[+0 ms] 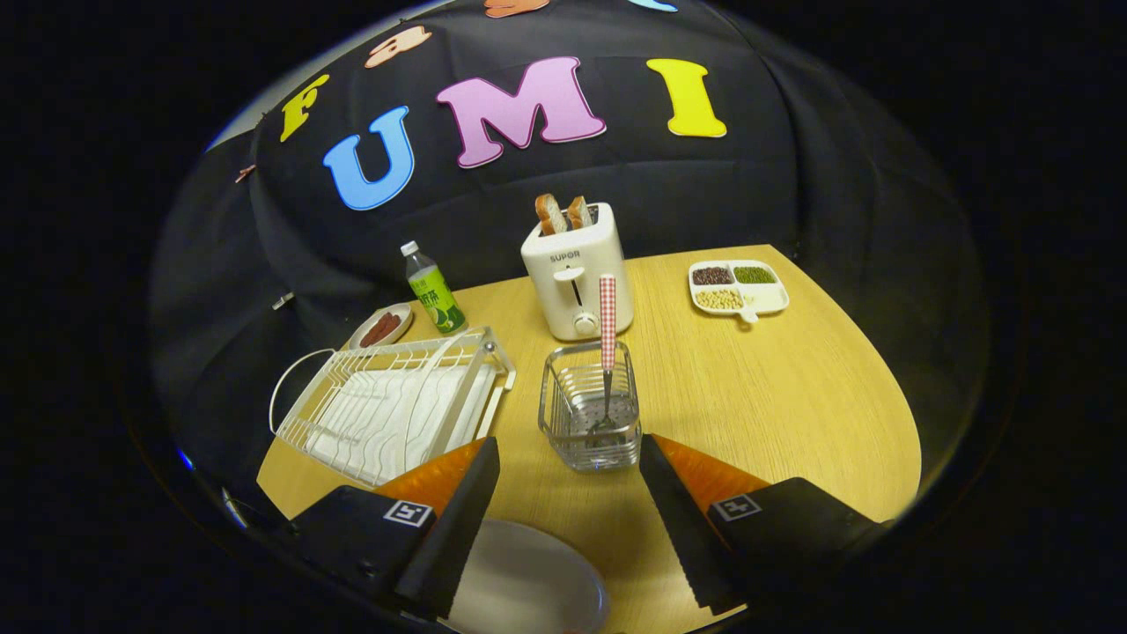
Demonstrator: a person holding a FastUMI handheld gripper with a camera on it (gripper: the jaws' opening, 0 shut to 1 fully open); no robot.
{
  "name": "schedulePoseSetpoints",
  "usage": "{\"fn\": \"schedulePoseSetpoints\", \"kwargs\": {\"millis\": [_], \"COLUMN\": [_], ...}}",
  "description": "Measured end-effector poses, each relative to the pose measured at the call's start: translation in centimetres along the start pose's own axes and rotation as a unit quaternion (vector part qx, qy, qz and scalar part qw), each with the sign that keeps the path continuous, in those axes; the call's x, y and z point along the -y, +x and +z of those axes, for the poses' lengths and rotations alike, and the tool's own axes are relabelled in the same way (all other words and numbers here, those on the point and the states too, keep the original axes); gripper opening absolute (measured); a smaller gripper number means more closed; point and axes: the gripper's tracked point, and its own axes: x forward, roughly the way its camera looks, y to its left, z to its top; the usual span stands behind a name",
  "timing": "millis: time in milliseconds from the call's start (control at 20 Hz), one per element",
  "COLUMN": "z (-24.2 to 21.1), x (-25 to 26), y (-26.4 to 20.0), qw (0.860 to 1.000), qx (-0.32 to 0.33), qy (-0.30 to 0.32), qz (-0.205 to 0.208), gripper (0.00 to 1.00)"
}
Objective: Take the plate from the dish rack, then take the spoon from the basket and place it into the plate.
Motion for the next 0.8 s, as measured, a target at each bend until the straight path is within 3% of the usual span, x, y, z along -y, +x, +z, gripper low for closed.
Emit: {"fn": "schedulePoseSetpoints", "kwargs": {"millis": [400, 600, 750, 800], "z": [6.2, 6.6, 6.3, 6.2], "x": [2.4, 2.7, 2.7, 2.7], "y": [7.3, 10.6, 12.4, 12.7], "qw": [0.999, 0.999, 0.999, 0.999], "qx": [0.032, 0.007, -0.006, -0.009], "qy": [0.013, 0.006, 0.004, 0.005], "qz": [-0.038, -0.042, -0.051, -0.053], "gripper": [0.99, 0.96, 0.75, 0.73]}}
